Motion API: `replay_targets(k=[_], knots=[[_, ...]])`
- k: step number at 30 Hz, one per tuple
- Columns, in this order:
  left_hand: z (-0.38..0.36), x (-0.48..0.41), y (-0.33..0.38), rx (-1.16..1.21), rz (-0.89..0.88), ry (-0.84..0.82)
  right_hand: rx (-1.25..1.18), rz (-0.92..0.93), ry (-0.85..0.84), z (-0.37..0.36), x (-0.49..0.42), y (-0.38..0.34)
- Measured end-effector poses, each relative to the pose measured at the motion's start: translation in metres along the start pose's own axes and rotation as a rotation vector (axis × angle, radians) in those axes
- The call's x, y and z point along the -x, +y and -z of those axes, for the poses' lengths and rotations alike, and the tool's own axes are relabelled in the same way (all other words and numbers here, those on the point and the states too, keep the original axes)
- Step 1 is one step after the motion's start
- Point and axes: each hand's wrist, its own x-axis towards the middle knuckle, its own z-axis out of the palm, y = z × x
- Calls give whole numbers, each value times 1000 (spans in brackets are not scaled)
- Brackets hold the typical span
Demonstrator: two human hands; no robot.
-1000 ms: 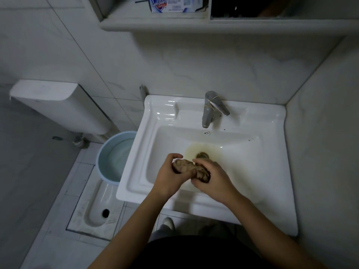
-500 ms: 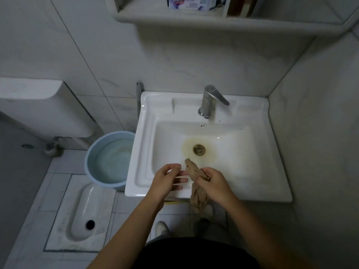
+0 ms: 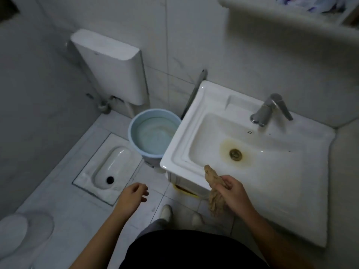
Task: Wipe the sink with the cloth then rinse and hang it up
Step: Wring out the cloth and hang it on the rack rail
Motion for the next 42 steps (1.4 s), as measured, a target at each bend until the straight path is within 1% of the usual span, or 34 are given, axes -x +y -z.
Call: replay_targets(k=[4,9,13,17,19,21,23,26,29,31,34,36,39,42], knots=[[14,50,-73,137,218,180,70,85,-313,-41,-4,-7],[-18,152,-183,387,554,385,266,165,-643,-92,6,-1],[-50,232,-255,636,771,492,360,237,-821,-135,34,-7],[-63,273,-314,830,865,590,443,331,-944,-180,67,-23],[-61,282,-337,889,885,610,474,375,-979,-203,80,-29],[-53,283,-357,941,907,596,513,390,-985,-225,88,-33],[-37,276,-372,956,921,569,530,397,-961,-245,93,-37],[1,254,-379,949,886,535,524,395,-876,-270,98,-41],[52,223,-365,879,796,517,495,352,-784,-283,99,-51],[87,199,-345,821,679,503,460,332,-742,-290,96,-58],[140,163,-318,702,513,487,455,331,-703,-307,83,-74],[169,142,-306,653,442,480,478,322,-695,-323,68,-82],[205,120,-300,595,416,497,524,336,-707,-360,47,-96],[232,111,-309,581,480,549,529,358,-772,-411,30,-123]])
